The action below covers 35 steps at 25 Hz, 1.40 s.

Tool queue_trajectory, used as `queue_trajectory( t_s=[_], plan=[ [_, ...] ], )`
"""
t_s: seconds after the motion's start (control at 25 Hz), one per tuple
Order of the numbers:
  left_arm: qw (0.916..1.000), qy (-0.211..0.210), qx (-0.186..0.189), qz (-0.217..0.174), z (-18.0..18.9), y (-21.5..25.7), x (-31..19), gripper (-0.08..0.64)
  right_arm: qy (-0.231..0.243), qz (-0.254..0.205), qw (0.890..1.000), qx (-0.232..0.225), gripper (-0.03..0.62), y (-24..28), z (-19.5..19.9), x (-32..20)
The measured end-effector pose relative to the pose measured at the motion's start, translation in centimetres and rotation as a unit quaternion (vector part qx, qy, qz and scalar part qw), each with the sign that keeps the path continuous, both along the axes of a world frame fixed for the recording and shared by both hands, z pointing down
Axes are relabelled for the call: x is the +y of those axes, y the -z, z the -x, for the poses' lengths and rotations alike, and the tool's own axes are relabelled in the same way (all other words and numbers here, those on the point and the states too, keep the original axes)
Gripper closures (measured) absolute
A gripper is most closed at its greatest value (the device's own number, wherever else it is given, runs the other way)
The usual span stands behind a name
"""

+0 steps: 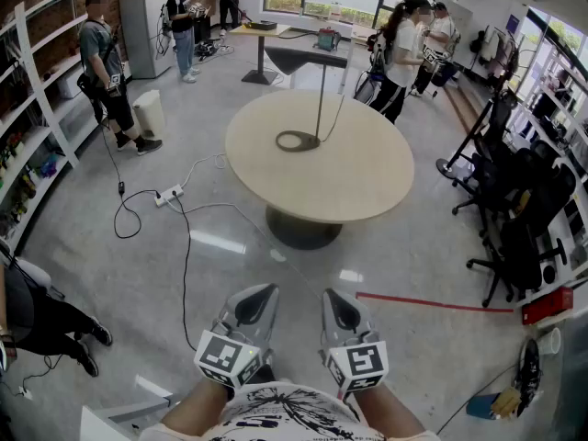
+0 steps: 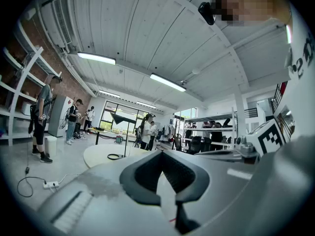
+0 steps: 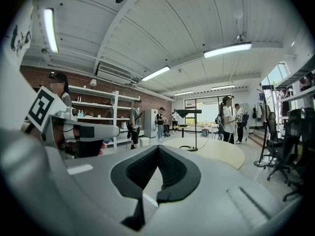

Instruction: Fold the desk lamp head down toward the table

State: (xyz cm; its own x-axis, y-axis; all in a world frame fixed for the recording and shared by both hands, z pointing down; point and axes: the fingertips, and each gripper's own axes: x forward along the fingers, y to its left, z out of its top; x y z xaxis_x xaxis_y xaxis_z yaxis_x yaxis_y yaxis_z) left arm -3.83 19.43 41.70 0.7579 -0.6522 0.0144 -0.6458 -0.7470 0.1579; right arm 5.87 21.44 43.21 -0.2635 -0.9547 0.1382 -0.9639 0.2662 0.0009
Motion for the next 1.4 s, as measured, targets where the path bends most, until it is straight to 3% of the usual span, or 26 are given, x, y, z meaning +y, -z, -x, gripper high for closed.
queue_trajectory(
  t_s=[0.44, 0.8, 1.16, 1.4],
  plan=[
    [1.0, -0.004, -0.001, 0.004, -0.7, -0.3, 0.6, 0.555, 0.004, 0.001, 1.0, 0.003, 0.584, -0.4, -0.1, 0.8],
    [0.9999, -0.001, 0.001, 0.013, 0.2, -0.9, -0.3, 0.555, -0.028, 0.003, 0.999, -0.021, 0.583, -0.8, -0.9, 0.1],
    [0.9998, 0.002, 0.01, 0.015, 1.8, -1.2, -4.0, 0.555, -0.034, 0.016, 0.999, -0.011, 0.583, -1.6, 0.0, -3.4],
    [0.9995, 0.016, 0.018, 0.019, 5.2, -1.6, -8.1, 0.555, -0.042, 0.016, 0.999, -0.013, 0.583, -2.0, 1.7, -7.3]
  ],
)
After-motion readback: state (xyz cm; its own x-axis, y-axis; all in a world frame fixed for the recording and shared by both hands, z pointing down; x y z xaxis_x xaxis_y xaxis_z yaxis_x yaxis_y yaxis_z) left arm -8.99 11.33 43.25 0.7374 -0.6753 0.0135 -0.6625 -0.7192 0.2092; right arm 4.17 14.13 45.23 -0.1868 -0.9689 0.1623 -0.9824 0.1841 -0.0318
